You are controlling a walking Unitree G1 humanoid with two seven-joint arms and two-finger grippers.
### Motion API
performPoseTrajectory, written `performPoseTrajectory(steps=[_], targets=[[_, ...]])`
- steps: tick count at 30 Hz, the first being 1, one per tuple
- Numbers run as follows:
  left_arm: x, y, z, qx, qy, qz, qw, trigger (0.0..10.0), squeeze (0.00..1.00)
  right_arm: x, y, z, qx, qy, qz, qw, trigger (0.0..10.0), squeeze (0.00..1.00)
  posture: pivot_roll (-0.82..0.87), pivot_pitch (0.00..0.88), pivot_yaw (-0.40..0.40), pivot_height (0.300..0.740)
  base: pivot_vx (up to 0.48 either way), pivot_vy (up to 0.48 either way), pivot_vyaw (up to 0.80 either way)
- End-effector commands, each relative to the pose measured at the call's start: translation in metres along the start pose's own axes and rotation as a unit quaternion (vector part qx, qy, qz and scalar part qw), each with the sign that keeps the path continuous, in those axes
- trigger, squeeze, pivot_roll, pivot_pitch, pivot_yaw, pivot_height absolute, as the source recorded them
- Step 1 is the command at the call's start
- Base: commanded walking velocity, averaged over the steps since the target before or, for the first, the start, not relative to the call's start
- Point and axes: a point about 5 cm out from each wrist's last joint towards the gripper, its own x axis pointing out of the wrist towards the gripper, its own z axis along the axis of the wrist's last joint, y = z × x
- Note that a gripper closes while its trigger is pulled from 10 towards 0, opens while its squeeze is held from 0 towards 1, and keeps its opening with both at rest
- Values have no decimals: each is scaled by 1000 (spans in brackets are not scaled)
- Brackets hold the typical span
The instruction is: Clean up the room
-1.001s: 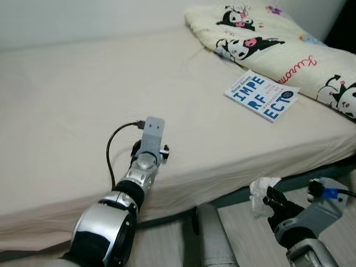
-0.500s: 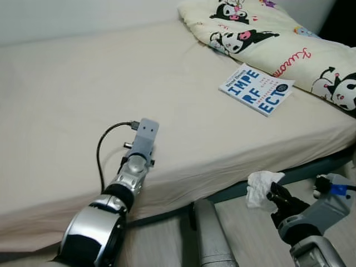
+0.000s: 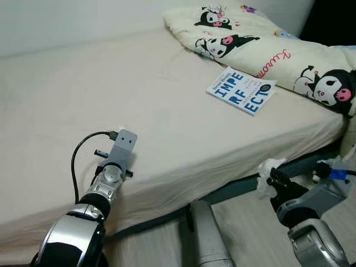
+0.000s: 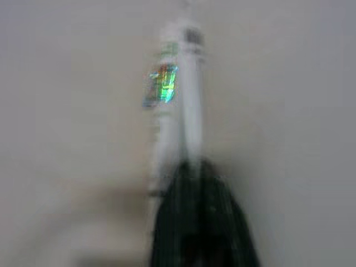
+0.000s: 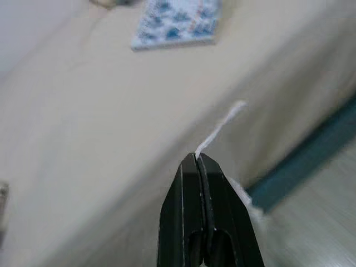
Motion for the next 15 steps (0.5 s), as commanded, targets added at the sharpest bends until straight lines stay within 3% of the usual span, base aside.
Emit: performPoseTrajectory(steps=[1,2,3,4,6,7,8,9,12,14,15], targets=[[0,-5,1,-134,2,-45,990,0,0,7,8,-2,7,-4,26,1000,0,0,-308,124,92,489,0,0,0],[1,-9,9,-165,-15,-69,984,0,0,12,9,-2,11,-5,31,999,0,0,-301,115,93,494,0,0,0],[2,-20,33,-235,-56,-140,960,0,0,23,13,-1,12,-10,50,999,0,0,-276,79,89,504,0,0,0],[2,-20,33,-235,-56,-140,960,0,0,23,13,-1,12,-10,50,999,0,0,-276,79,89,504,0,0,0],[1,-26,59,-304,-98,-215,923,0,0,35,18,1,11,-14,71,997,0,0,-241,34,79,514,0,0,0],[1,-26,59,-304,-98,-215,923,0,0,35,18,1,11,-14,71,997,0,0,-241,34,79,514,0,0,0],[-2,-26,69,-313,-123,-249,908,0,0,40,22,3,11,-16,82,996,0,0,-225,17,71,519,0,0,0],[-6,-25,78,-307,-148,-284,896,10000,0,48,26,2,9,-15,96,995,0,0,-195,0,56,524,0,0,0],[-12,-23,81,-288,-168,-311,890,10000,0,63,30,1,6,-11,114,993,0,0,-172,0,42,534,0,0,0],[-12,-13,53,-267,-143,-286,909,10000,0,74,32,-7,2,1,126,992,0,0,-142,0,26,544,0,0,0],[-12,-13,53,-267,-143,-286,909,10000,0,74,32,-7,2,1,126,992,0,0,-142,0,26,544,0,0,0]])
